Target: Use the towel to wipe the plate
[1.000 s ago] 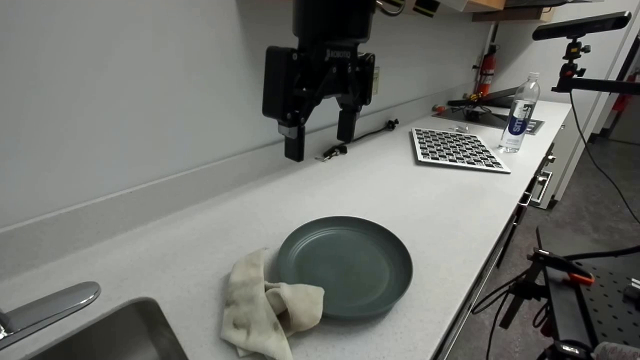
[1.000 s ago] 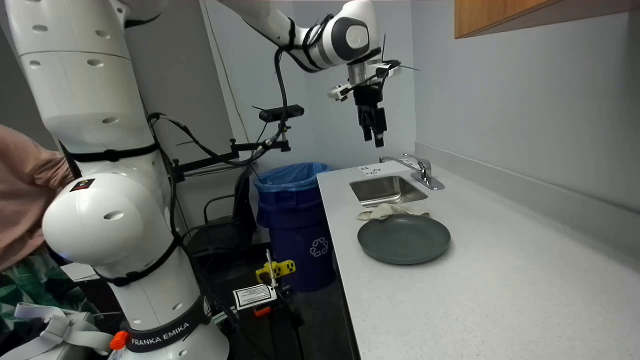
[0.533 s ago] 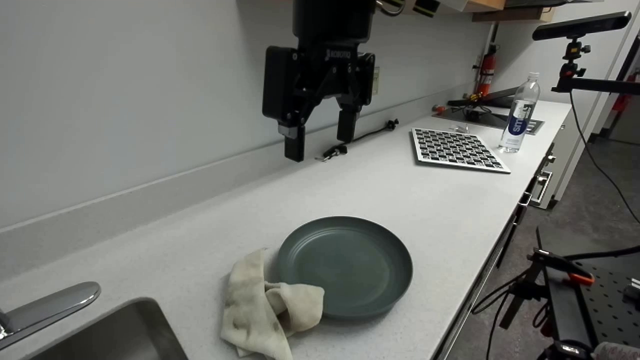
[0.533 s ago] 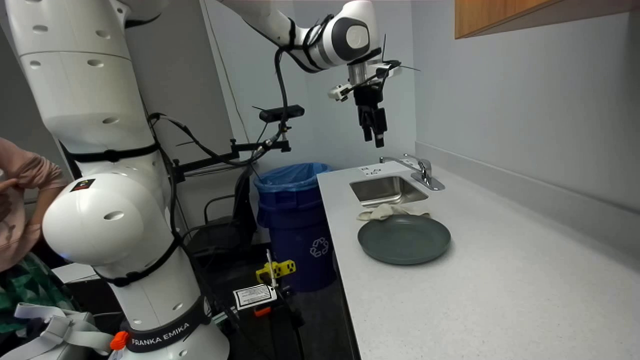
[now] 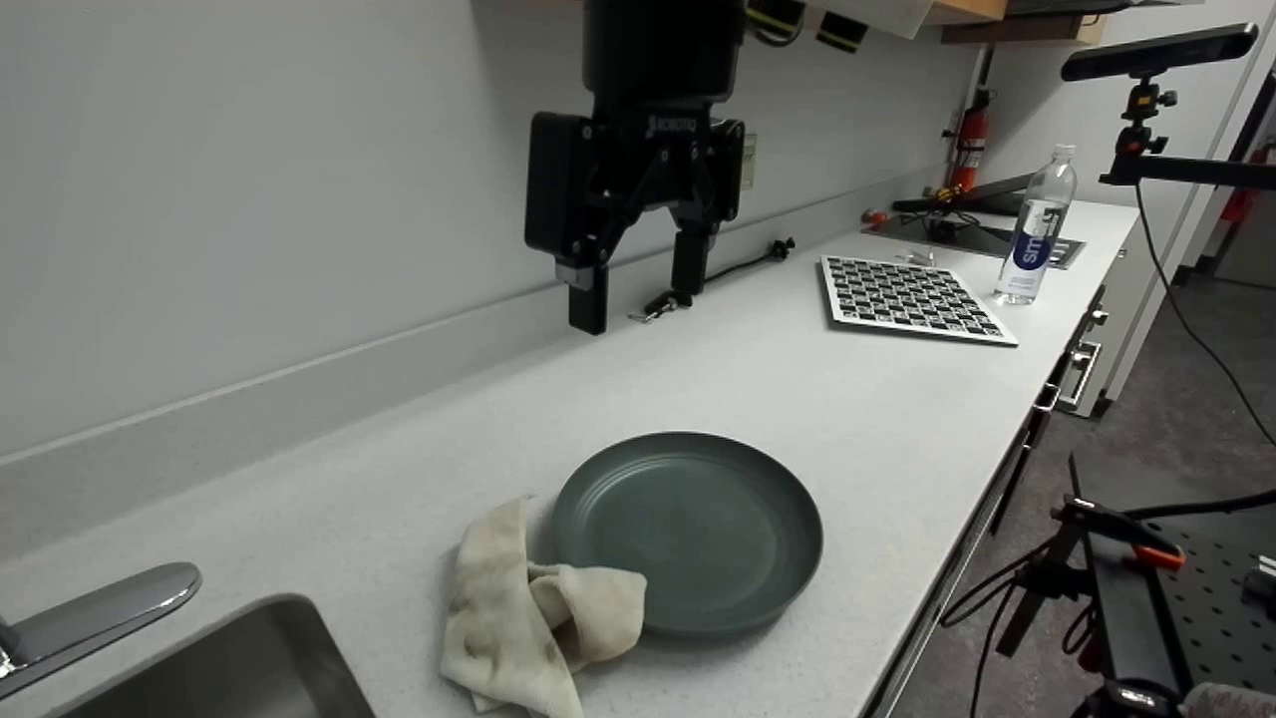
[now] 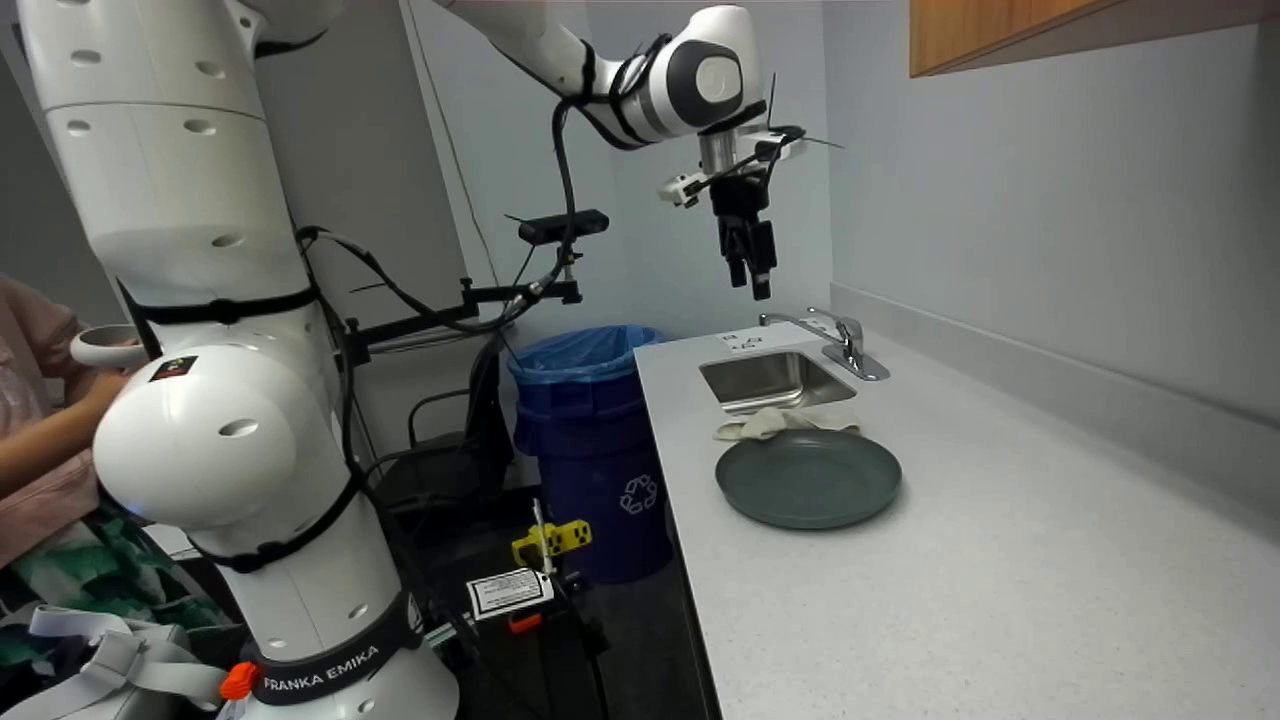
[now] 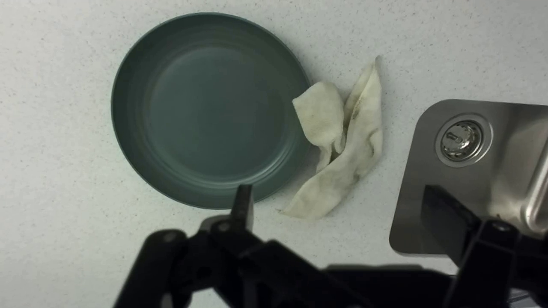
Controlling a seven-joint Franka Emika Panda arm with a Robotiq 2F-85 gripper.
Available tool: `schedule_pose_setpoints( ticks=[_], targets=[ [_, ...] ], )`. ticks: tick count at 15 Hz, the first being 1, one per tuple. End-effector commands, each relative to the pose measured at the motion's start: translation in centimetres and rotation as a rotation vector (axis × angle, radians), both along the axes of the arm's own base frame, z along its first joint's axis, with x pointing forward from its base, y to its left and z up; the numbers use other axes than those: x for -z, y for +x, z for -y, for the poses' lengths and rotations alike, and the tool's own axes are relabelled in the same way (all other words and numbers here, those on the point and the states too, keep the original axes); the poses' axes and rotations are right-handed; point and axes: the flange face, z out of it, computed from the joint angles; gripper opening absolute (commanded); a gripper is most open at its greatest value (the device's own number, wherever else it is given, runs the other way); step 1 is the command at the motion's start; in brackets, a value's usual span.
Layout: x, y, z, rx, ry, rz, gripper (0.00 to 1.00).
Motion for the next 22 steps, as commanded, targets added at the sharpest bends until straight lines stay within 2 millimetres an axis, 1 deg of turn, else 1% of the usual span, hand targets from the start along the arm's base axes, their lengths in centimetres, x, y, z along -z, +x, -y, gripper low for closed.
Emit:
schedule_pose_setpoints(
  ticks=[1, 4, 7, 13, 18, 22],
  targets=[
    [2.5, 1.3, -0.5, -0.001, 0.016, 0.003, 1.0],
    [5.6, 2.2, -0.7, 0.008, 0.031, 0.001, 1.0],
    [8.8, 3.2, -1.3, 0.019, 0.039, -0.018, 1.0],
    [15.0, 5.0, -3.3, 0.024, 0.054, -0.039, 1.0],
    [18.7, 6.3, -5.4, 0.001, 0.032, -0.065, 1.0],
    [20.7, 6.7, -7.3, -0.034, 0.018, -0.076, 1.0]
  ],
)
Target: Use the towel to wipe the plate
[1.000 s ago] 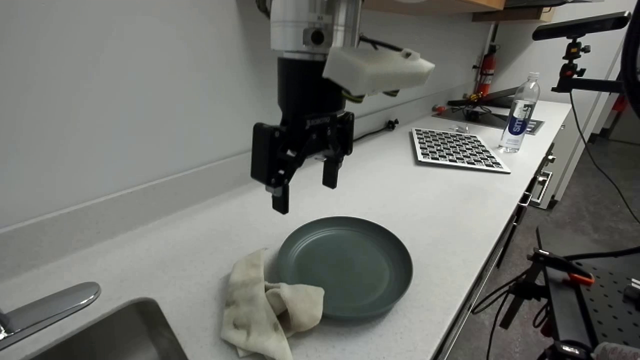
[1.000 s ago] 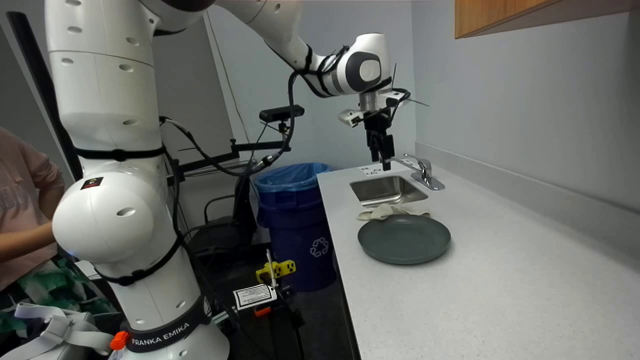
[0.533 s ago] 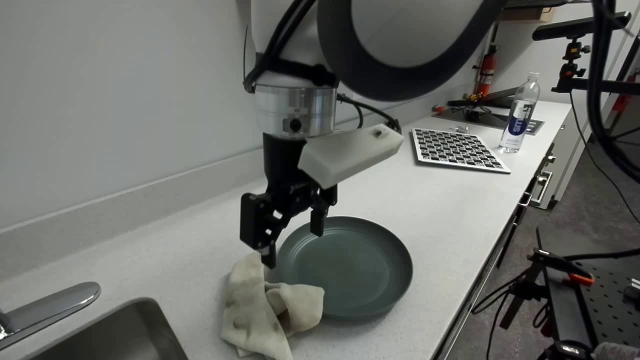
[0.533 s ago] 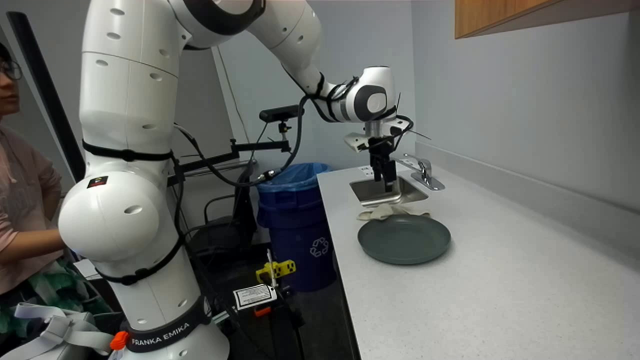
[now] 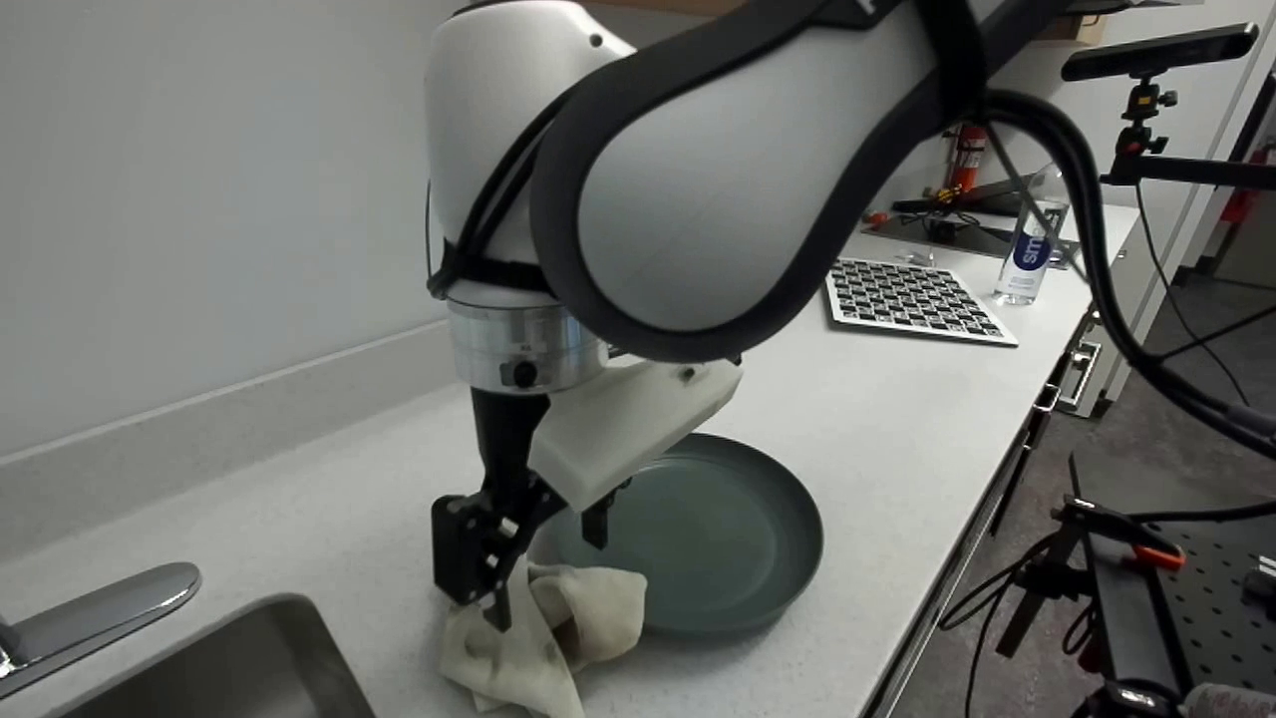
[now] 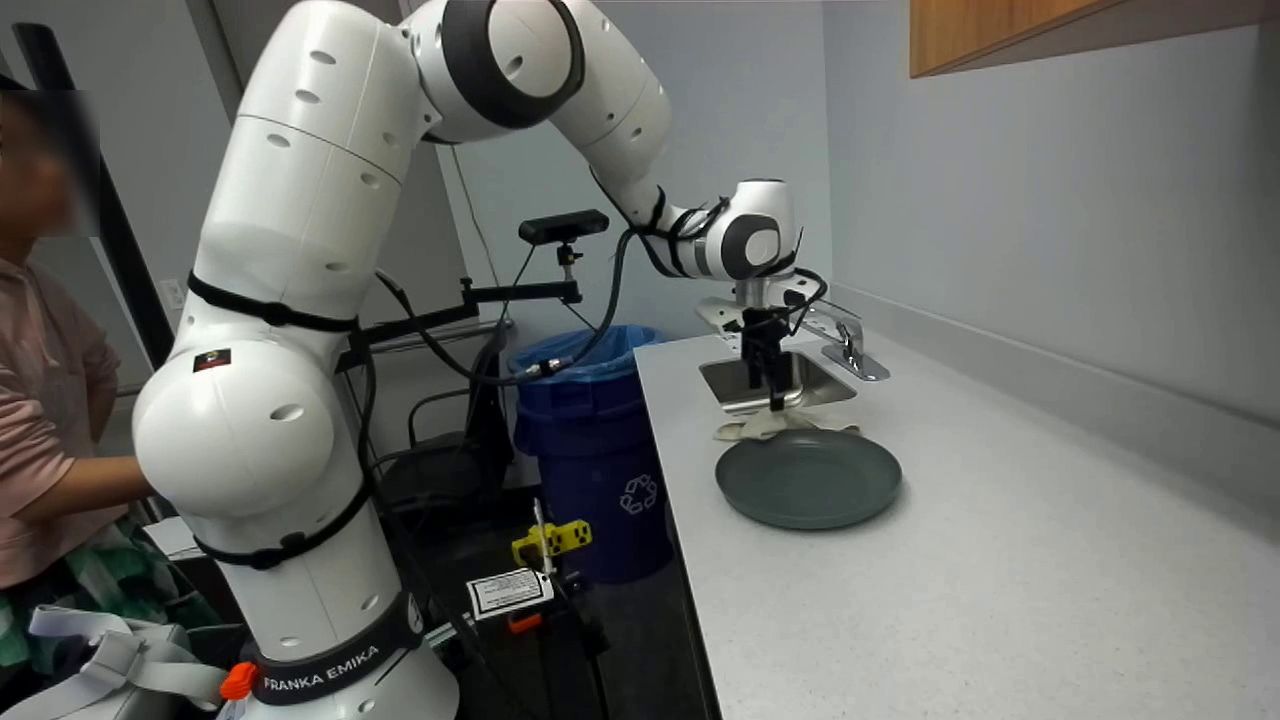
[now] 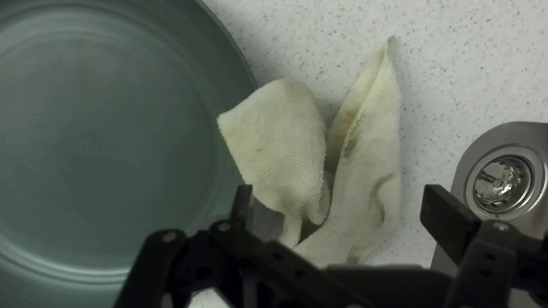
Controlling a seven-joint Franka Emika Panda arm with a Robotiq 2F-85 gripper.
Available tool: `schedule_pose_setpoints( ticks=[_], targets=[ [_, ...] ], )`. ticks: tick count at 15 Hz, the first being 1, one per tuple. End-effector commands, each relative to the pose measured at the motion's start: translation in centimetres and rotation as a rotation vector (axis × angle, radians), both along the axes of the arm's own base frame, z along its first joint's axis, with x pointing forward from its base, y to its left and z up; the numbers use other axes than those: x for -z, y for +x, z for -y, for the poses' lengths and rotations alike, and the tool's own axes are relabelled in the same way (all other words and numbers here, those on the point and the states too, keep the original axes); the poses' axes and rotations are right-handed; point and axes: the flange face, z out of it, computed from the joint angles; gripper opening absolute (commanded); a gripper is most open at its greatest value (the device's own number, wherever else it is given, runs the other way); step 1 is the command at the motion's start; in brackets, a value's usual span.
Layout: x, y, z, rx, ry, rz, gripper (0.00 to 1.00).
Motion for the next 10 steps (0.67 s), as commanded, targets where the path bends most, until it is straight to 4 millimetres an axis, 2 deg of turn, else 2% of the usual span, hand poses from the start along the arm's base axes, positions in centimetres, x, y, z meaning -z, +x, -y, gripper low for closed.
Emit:
schedule_pose_setpoints(
  ticks=[1, 9, 10],
  targets=[
    [1.5, 1.3, -2.0, -0.018, -0.012, 0.004, 1.0],
    [5.3, 3.3, -2.1, -0.025, -0.052, -0.002, 1.0],
    [5.6, 3.6, -2.0, -0.019, -0.054, -0.001, 0.88]
  ],
)
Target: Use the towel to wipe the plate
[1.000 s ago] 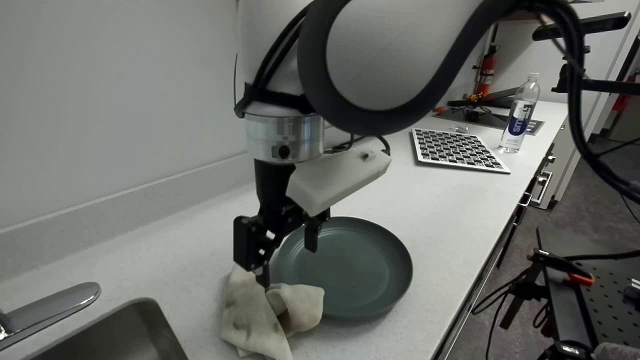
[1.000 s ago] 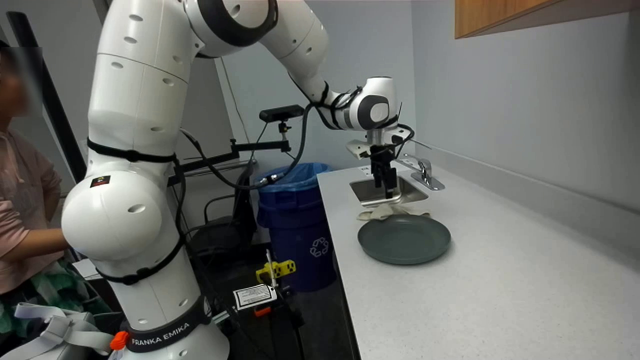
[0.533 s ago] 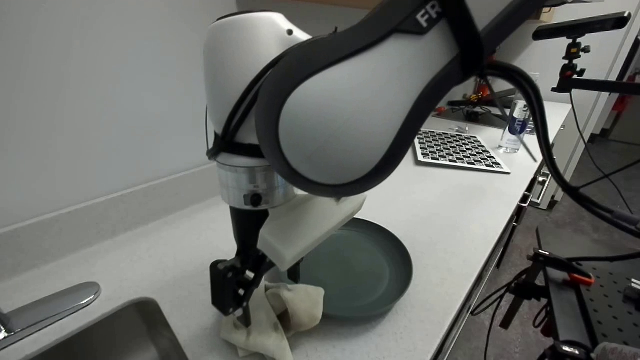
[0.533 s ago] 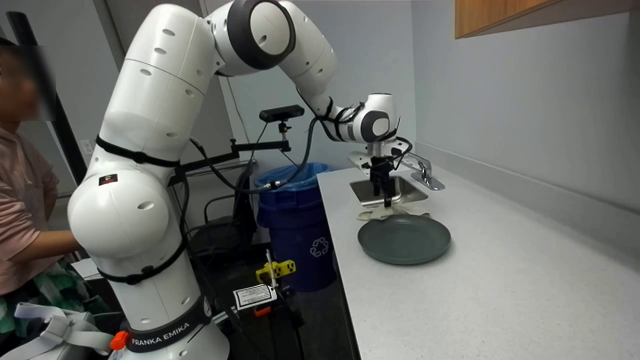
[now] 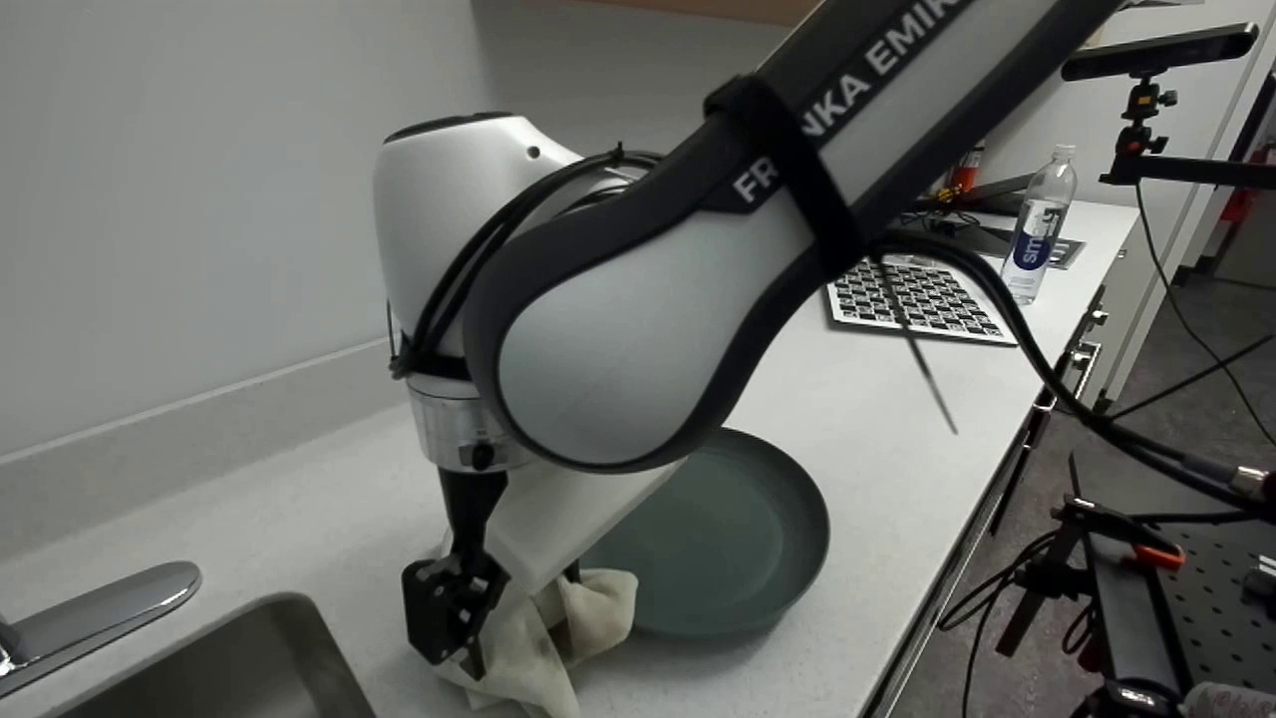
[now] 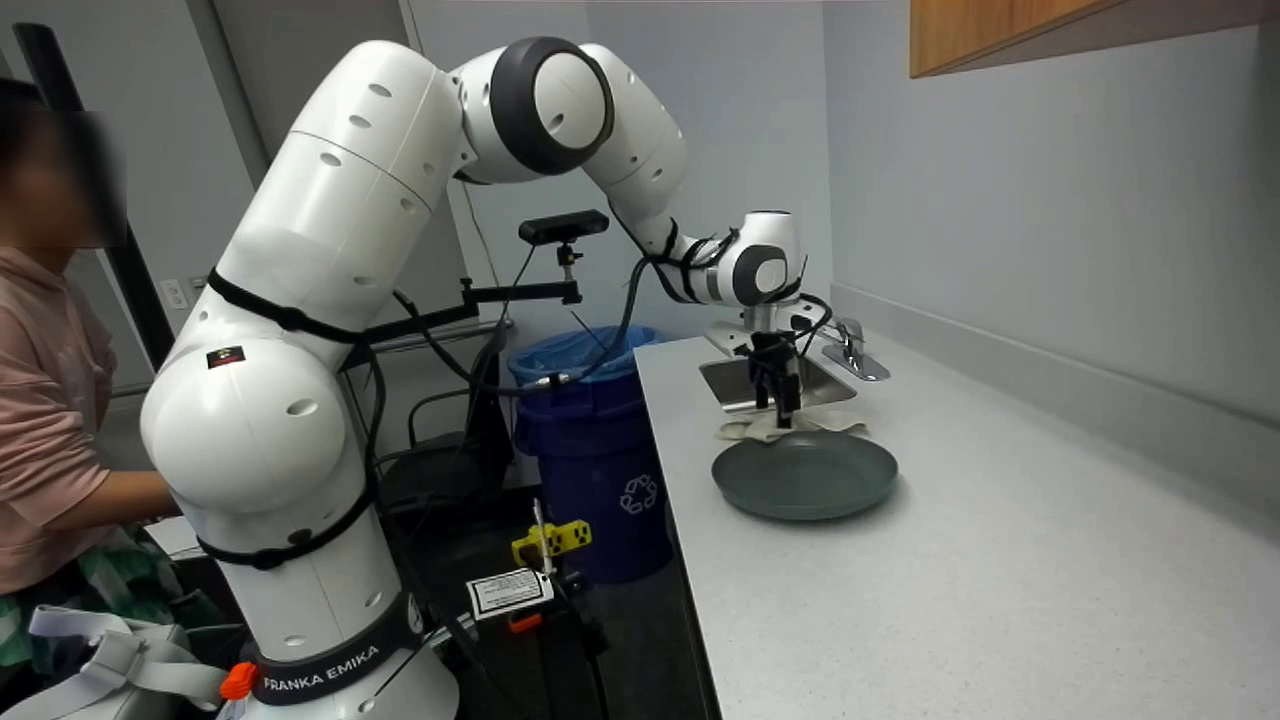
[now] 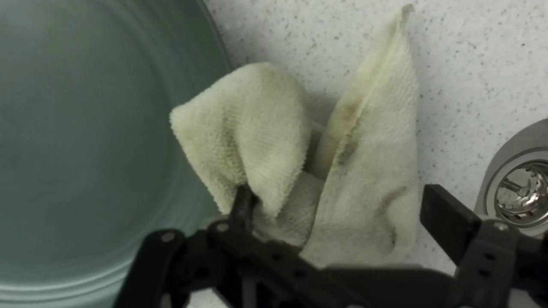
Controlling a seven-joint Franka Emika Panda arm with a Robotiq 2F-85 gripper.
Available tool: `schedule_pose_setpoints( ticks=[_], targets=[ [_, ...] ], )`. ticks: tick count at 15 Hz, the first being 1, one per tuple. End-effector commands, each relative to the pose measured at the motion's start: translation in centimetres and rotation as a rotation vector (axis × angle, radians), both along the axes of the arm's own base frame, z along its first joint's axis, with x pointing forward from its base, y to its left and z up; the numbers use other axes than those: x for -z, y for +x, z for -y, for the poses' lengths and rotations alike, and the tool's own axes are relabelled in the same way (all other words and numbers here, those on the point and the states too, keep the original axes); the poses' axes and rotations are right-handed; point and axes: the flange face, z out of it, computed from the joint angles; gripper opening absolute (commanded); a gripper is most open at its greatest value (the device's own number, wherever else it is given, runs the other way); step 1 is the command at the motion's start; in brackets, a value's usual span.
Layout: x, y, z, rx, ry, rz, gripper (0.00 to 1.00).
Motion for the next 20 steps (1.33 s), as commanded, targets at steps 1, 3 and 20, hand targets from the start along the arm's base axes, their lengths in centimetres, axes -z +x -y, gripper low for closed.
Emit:
schedule_pose_setpoints(
  ticks=[1, 3, 20],
  targets=[
    [1.1, 1.8, -0.1, 0.002, -0.023, 0.008, 0.74],
    [1.2, 2.4, 0.3, 0.016, -0.024, 0.014, 0.58],
    [-9.1, 2.9, 1.7, 0.072, 0.036, 0.14, 0.03]
  ],
)
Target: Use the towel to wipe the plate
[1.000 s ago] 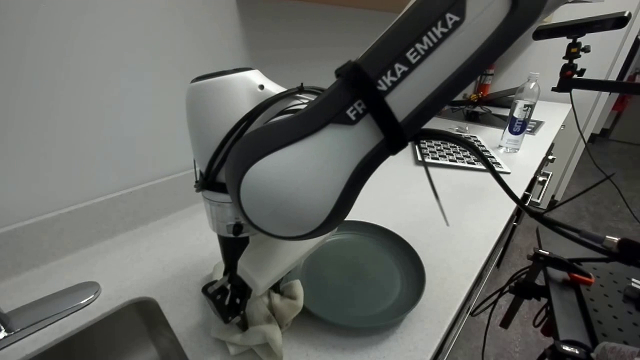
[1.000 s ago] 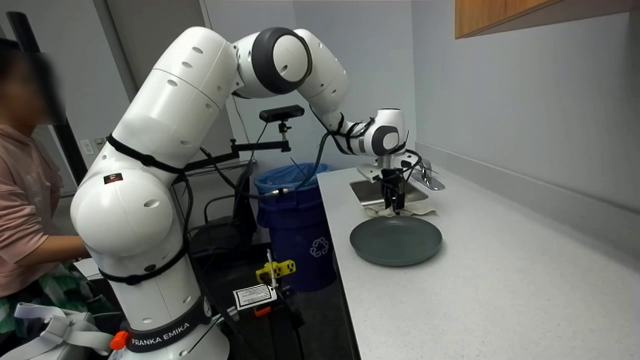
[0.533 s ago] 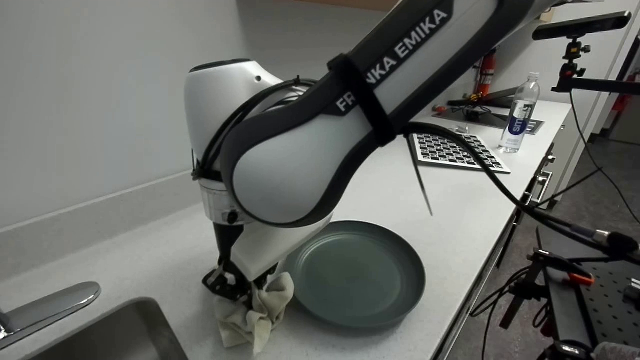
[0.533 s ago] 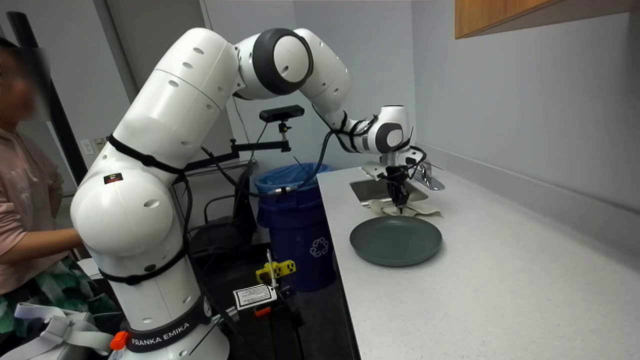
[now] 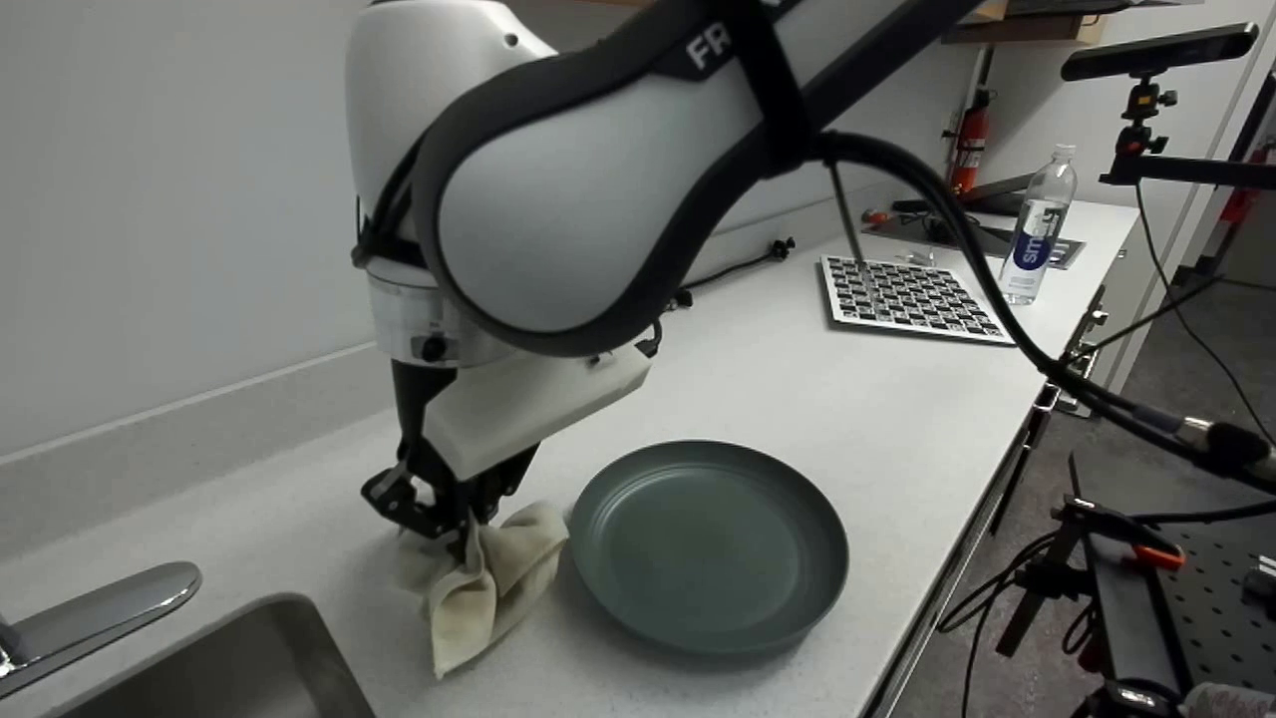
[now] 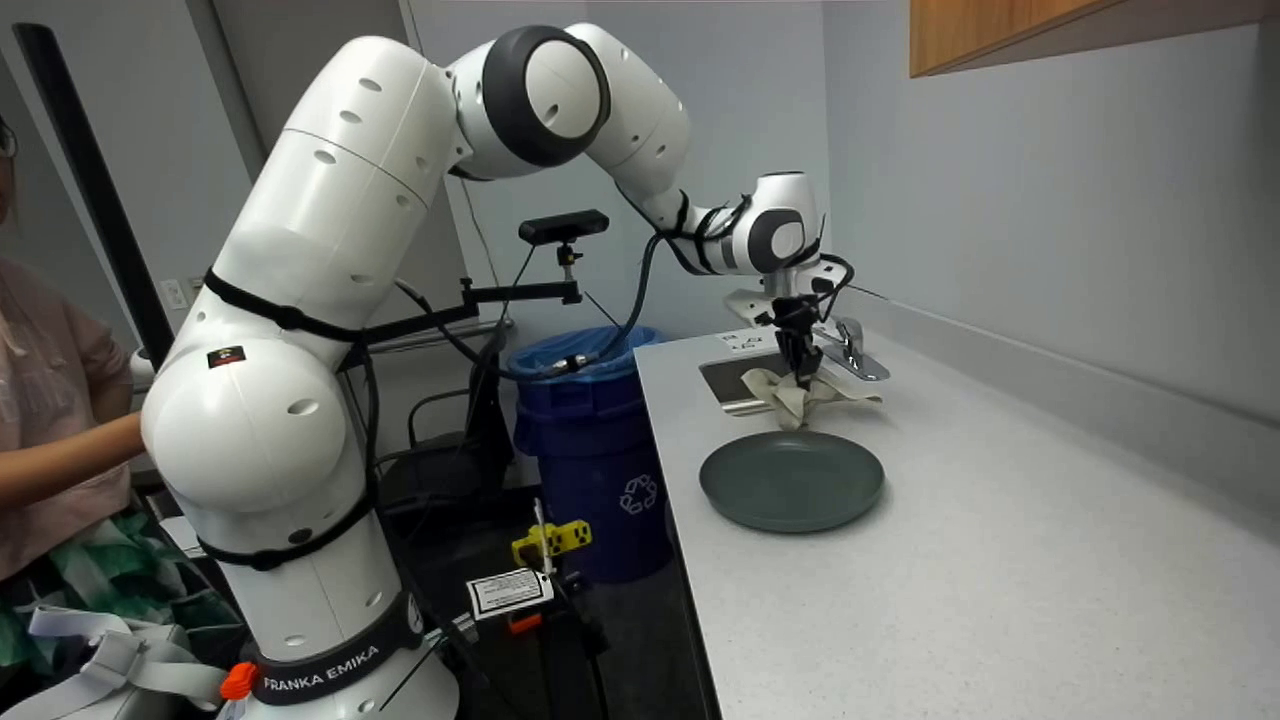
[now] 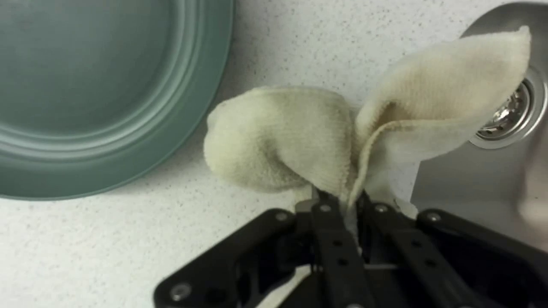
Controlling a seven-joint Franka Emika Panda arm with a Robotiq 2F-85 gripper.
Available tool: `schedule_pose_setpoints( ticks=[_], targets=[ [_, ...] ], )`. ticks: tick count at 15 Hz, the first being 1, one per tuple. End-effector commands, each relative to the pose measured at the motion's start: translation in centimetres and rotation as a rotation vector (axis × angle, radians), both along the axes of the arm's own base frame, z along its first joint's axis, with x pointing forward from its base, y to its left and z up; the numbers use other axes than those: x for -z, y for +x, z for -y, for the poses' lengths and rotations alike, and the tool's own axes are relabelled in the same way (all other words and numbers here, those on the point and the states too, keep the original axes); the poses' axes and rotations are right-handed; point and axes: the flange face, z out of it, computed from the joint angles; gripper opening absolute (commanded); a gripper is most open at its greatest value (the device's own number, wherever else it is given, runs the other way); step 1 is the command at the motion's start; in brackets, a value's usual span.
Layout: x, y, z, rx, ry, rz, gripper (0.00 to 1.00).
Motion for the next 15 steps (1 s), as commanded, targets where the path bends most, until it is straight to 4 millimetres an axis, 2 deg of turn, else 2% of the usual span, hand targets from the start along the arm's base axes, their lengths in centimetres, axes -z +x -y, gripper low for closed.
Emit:
schedule_pose_setpoints(
  ticks=[1, 4, 8, 11, 15],
  targets=[
    [-4.7, -0.9, 0.8, 0.027, 0.012, 0.043, 0.03],
    [-8.5, -1.8, 1.9, 0.029, 0.011, 0.082, 0.03],
    [-12.3, -4.1, 4.2, 0.036, -0.004, 0.099, 0.03],
    [-13.7, -6.4, 6.1, 0.05, -0.016, 0.09, 0.03],
    [-13.4, -9.8, 8.9, 0.066, -0.038, 0.062, 0.03]
  ],
)
